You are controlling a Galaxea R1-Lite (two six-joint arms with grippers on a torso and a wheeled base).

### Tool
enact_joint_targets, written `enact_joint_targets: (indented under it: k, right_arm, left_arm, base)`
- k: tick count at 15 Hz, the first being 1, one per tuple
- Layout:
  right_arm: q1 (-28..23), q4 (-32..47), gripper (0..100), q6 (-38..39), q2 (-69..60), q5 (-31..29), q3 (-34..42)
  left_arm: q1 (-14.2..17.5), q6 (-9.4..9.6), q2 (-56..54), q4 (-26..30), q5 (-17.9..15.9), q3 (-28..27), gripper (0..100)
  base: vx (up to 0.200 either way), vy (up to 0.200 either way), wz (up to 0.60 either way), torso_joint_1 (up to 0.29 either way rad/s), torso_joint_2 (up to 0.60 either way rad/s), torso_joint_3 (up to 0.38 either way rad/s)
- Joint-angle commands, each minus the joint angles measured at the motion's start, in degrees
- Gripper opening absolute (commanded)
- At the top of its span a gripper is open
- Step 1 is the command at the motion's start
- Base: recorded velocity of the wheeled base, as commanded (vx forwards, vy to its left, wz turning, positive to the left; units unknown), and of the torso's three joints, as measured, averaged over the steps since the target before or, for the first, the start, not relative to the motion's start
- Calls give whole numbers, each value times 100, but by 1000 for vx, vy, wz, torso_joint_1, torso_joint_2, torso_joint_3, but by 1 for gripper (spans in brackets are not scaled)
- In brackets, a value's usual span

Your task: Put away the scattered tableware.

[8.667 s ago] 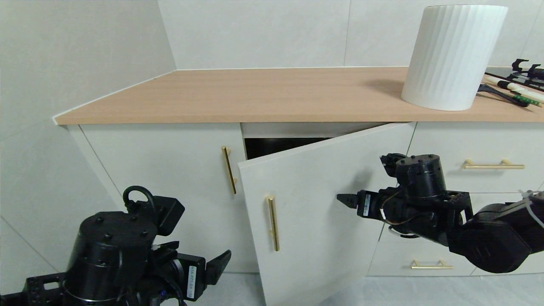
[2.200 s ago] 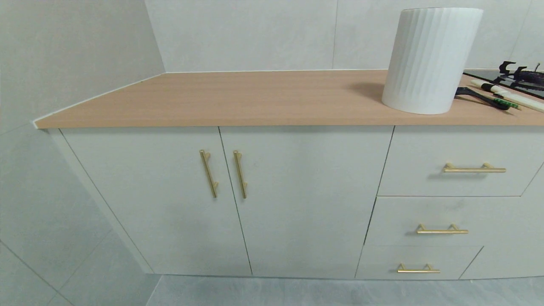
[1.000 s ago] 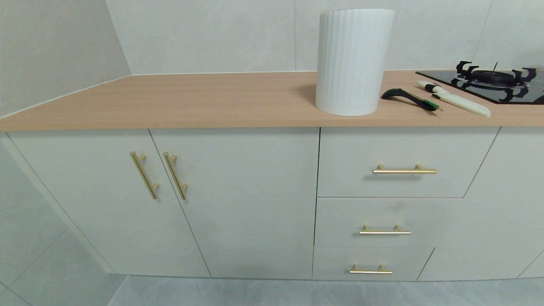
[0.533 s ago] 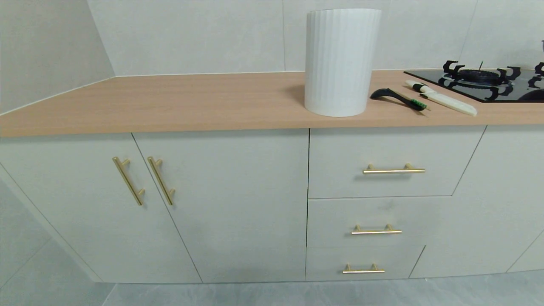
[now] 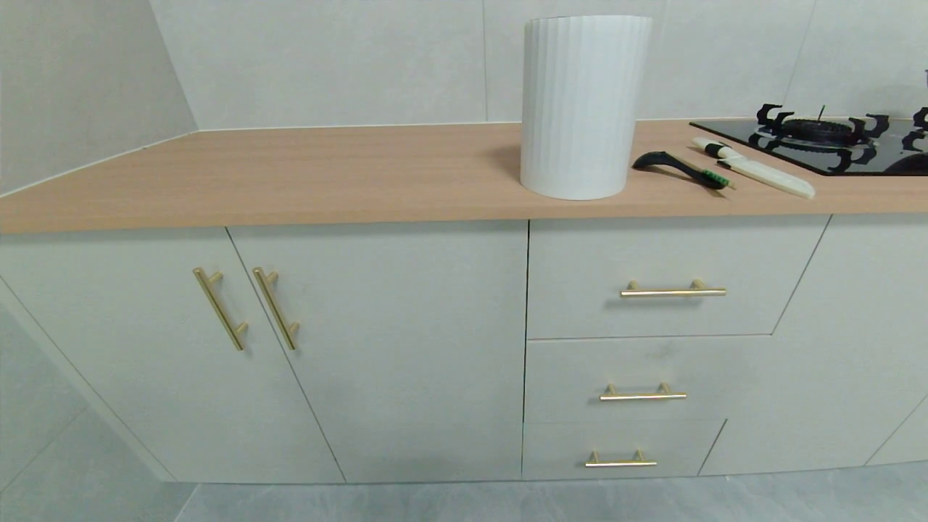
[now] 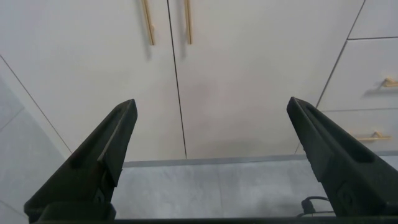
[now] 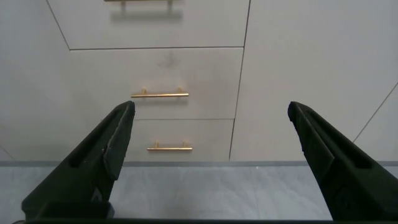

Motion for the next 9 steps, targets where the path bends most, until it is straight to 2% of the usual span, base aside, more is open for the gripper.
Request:
enact_joint_targets:
  k: [1, 6, 8, 9]
  right_arm:
    - [4, -2, 100, -2, 7, 4, -1]
    - [4, -64, 100, -29, 7, 30, -19]
    - [39, -151, 100, 297, 218, 426, -625]
    - [83, -134, 100, 314, 587, 549, -599]
  left_arm:
    - [2, 1, 7, -3, 1, 1, 100]
    - [2, 1, 7, -3, 1, 1, 100]
    - [2, 1, 7, -3, 1, 1, 100]
    - [2, 1, 7, -3, 1, 1, 100]
  base:
    - [0, 0, 0, 0, 0, 0]
    - [0, 0, 0, 0, 0, 0]
    - [0, 0, 0, 0, 0, 0]
    - [0, 0, 0, 0, 0, 0]
